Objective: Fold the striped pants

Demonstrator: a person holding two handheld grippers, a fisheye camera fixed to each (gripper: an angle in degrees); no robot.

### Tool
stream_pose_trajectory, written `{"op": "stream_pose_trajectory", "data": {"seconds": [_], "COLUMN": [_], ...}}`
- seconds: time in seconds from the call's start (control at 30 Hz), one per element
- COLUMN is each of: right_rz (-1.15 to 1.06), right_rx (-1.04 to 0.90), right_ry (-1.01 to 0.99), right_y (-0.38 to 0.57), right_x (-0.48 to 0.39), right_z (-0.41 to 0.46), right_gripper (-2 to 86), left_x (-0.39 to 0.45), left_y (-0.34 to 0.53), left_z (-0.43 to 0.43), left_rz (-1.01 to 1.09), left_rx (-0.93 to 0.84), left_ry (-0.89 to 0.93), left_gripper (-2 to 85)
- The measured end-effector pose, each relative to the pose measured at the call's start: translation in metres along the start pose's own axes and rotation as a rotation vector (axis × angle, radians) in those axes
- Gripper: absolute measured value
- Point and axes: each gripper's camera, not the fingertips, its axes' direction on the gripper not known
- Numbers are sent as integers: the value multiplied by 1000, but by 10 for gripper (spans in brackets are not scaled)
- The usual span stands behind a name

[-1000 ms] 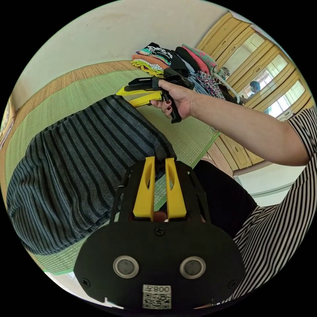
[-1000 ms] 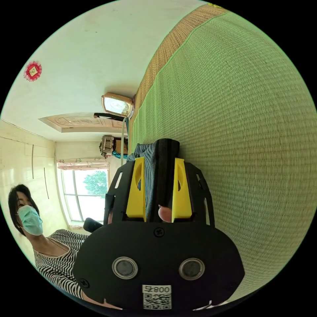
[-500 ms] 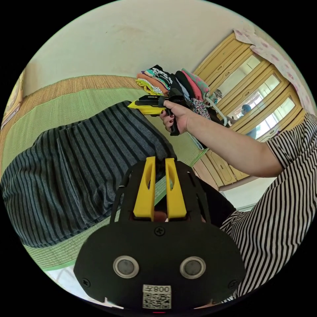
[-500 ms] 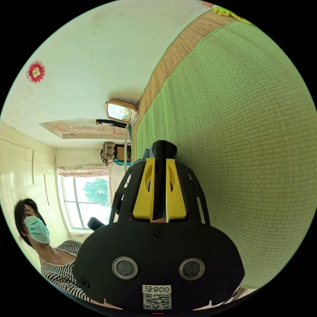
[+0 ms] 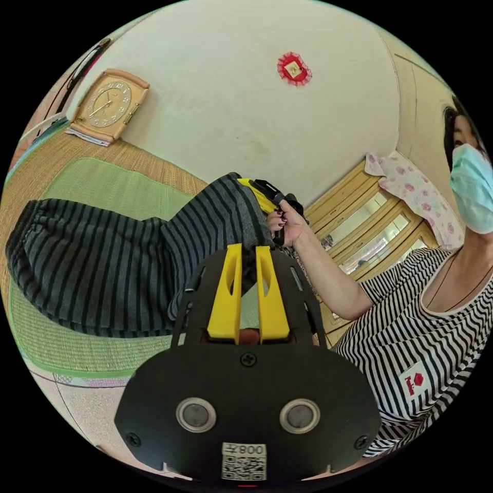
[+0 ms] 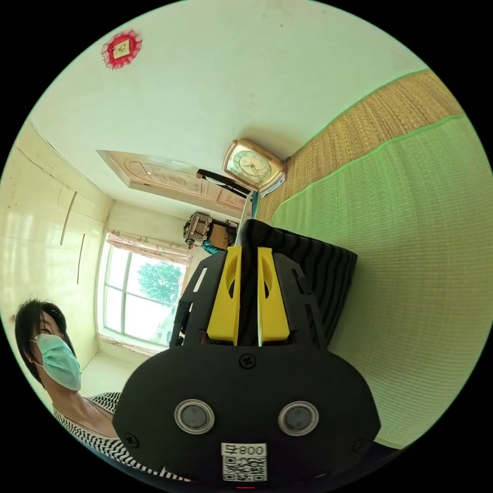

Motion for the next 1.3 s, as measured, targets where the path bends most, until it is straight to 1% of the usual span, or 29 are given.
{"op": "stream_pose_trajectory", "data": {"seconds": [0.17,0.3,0.47,0.57,0.7,0.83,0.97,1.1,1.2,1.27,1.3], "right_rz": [-4,13,7,-7,10,17,-45,-201,-294,-362,-410], "right_rx": [-72,-126,-179,-227,-281,-310,-367,-391,-473,-535,-572], "right_ry": [8,7,23,55,91,95,122,134,145,160,171], "right_y": [-7,-8,-9,-10,-10,-13,-11,7,25,35,42], "right_x": [-28,-42,-59,-66,-65,-61,-64,-83,-95,-106,-113], "right_z": [86,149,208,243,284,307,320,314,331,348,361], "right_gripper": [47,44,43,40,30,16,4,1,0,0,0], "left_x": [-32,-50,-73,-85,-97,-113,-120,-110,-91,-69,-62], "left_y": [-25,-39,-56,-63,-71,-79,-82,-80,-76,-69,-69], "left_z": [-93,-146,-211,-240,-266,-285,-297,-303,-312,-321,-322], "left_rz": [-129,-208,-323,-383,-453,-534,-592,-607,-624,-630,-632], "left_rx": [141,209,313,350,354,367,369,422,483,576,591], "left_ry": [-35,-63,-97,-102,-123,-110,-122,-124,-185,-271,-290], "left_gripper": [30,29,21,19,18,18,24,36,35,18,15]}}
